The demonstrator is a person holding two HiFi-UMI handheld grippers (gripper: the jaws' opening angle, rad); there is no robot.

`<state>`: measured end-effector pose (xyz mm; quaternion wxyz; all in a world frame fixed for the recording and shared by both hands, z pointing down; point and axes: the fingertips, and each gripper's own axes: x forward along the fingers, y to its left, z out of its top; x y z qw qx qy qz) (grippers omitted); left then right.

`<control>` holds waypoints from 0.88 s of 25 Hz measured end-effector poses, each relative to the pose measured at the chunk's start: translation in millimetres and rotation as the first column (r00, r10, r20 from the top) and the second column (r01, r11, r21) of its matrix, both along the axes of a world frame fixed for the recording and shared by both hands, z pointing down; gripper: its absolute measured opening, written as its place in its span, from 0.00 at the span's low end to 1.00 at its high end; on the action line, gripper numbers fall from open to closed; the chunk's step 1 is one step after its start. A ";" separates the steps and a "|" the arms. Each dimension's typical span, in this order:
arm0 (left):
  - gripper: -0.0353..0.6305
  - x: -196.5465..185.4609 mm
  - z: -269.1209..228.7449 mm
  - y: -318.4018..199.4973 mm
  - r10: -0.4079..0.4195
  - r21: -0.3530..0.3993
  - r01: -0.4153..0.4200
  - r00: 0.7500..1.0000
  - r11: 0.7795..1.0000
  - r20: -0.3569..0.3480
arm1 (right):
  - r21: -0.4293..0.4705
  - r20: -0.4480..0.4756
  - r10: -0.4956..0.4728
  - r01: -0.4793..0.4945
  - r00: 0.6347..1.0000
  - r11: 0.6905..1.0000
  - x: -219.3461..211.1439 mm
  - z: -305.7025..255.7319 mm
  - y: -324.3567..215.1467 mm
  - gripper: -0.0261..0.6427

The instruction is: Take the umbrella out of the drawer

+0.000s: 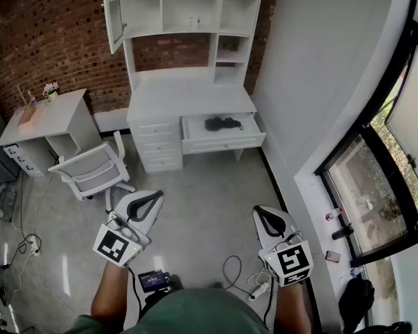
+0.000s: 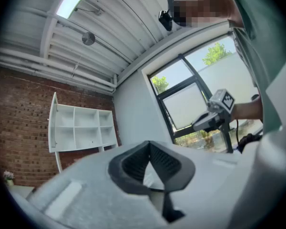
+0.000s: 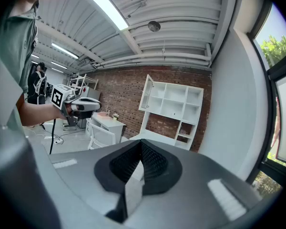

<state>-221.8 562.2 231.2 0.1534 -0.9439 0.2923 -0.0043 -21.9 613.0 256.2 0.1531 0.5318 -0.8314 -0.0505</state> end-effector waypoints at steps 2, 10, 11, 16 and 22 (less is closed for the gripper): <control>0.05 -0.5 2.1 -1.6 0.003 -0.005 -0.003 1.000 1.000 0.002 | -0.001 0.003 0.003 -0.003 1.000 1.000 -1.6 1.0 -0.8 0.05; 0.05 0.2 5.6 -4.9 0.019 -0.012 -0.019 1.000 1.000 0.001 | -0.001 0.012 0.011 -0.011 1.000 1.000 -3.4 5.2 -3.0 0.05; 0.05 -0.5 6.5 -5.4 0.020 -0.012 -0.020 1.000 1.000 0.001 | -0.002 0.013 0.014 -0.014 1.000 1.000 -4.0 5.9 -2.9 0.05; 0.05 -4.2 10.8 -17.2 0.011 -0.020 -0.011 1.000 1.000 0.000 | -0.007 0.032 0.018 -0.018 0.999 1.000 -9.2 7.5 -9.8 0.05; 0.05 -6.5 17.1 -42.0 0.005 -0.018 -0.005 1.000 1.000 -0.010 | 0.002 0.079 0.036 -0.036 0.996 0.999 -15.9 7.9 -29.9 0.05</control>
